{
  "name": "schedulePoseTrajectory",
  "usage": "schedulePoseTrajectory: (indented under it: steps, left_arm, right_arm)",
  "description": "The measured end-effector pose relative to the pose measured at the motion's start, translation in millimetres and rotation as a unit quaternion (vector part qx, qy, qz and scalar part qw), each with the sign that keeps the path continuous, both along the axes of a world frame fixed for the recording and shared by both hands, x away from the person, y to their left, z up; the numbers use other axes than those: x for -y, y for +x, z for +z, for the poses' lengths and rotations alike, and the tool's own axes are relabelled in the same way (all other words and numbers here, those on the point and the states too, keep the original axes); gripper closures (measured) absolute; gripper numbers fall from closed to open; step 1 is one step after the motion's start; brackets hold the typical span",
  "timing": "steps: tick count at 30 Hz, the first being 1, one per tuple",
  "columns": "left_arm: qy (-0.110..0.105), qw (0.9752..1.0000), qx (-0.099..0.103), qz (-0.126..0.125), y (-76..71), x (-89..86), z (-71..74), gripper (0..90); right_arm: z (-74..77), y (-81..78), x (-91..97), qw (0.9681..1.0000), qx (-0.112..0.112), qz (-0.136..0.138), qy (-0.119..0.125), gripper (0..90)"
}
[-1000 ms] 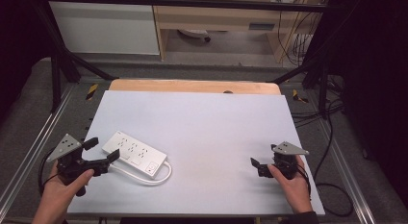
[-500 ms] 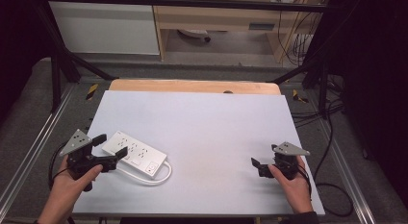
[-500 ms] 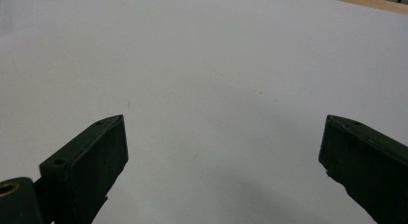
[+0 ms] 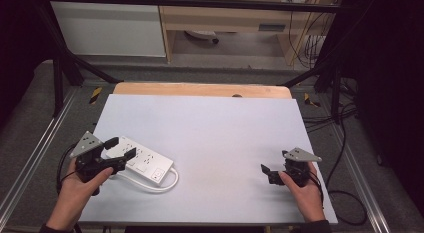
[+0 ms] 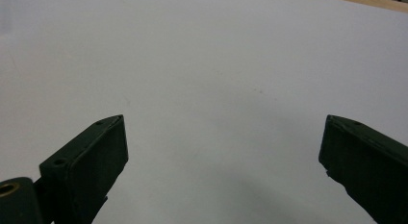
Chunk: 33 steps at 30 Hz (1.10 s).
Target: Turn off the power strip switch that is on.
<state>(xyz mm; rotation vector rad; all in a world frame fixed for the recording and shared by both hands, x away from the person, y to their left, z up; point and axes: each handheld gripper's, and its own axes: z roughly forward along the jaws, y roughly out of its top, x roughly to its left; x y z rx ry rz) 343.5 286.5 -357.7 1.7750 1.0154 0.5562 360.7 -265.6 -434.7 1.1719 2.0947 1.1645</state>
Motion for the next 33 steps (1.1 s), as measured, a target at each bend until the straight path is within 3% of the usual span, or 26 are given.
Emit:
schedulePoseTrajectory:
  steps: [6,15,33]
  left_arm:
    - [0.008,0.9999,-0.007,-0.008,4.6,7.4,-0.1,38.4]
    - [0.013,0.9997,-0.014,-0.017,10.1,15.4,-2.8,49.2]
    - [0.005,0.9993,-0.036,-0.005,18.0,17.9,-14.8,71.3]
  right_arm:
    - [0.0,0.2,0.8,1.0,0.001,-0.002,0.002,3.5]
    - [0.0,0.0,0.6,1.0,0.0,-0.002,0.002,3.5]
    - [0.1,-0.2,0.7,1.0,0.001,-0.001,0.002,3.6]
